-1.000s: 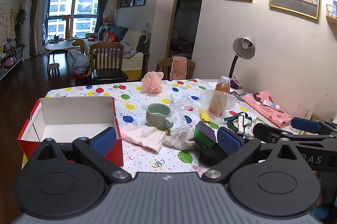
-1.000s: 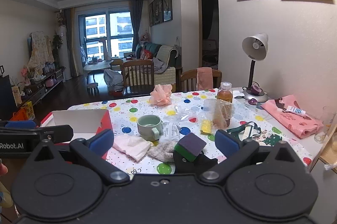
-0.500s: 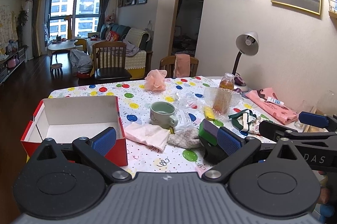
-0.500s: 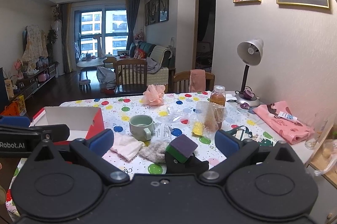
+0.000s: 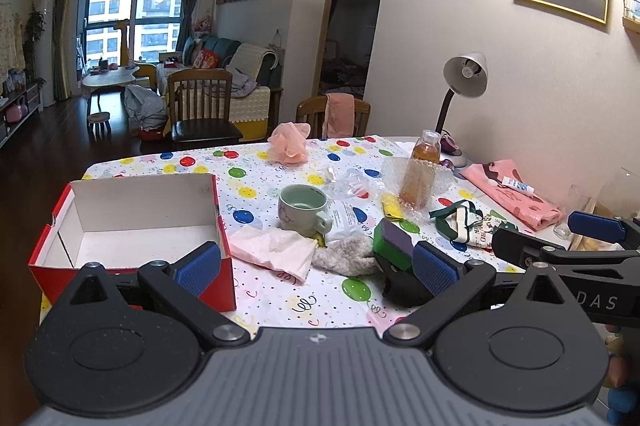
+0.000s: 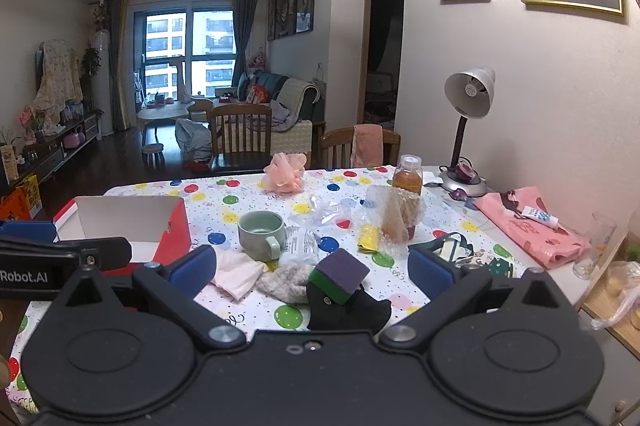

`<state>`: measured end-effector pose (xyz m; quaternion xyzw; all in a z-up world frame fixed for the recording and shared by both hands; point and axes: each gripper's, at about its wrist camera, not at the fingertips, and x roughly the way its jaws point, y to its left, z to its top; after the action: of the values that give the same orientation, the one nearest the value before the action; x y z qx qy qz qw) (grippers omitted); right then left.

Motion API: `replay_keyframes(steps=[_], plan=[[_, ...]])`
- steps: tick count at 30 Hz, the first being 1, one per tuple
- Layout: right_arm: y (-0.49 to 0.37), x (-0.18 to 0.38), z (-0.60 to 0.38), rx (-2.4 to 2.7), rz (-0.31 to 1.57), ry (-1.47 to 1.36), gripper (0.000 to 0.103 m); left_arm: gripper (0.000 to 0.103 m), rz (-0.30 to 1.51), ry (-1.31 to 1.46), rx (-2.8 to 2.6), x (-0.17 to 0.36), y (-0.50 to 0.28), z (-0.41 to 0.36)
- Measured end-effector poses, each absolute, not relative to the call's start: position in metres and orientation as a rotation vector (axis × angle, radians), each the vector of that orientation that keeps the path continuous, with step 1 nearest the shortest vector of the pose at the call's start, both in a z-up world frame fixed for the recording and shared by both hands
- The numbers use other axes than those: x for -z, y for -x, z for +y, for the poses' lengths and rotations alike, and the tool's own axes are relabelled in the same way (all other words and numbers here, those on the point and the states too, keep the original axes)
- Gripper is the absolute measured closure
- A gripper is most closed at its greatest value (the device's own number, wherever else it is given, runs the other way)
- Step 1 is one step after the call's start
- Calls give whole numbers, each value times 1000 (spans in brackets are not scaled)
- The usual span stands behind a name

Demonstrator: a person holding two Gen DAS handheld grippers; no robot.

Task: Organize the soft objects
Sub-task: 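Move the left gripper toward the purple sponge on the table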

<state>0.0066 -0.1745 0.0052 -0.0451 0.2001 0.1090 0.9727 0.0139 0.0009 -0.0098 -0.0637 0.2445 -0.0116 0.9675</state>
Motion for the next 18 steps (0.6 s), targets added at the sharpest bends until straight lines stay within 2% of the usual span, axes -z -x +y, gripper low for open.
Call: replay_keyframes(steps=[18], plan=[[-23, -3, -186, -191, 431, 107, 1, 0, 520, 145, 54, 15, -34, -8]])
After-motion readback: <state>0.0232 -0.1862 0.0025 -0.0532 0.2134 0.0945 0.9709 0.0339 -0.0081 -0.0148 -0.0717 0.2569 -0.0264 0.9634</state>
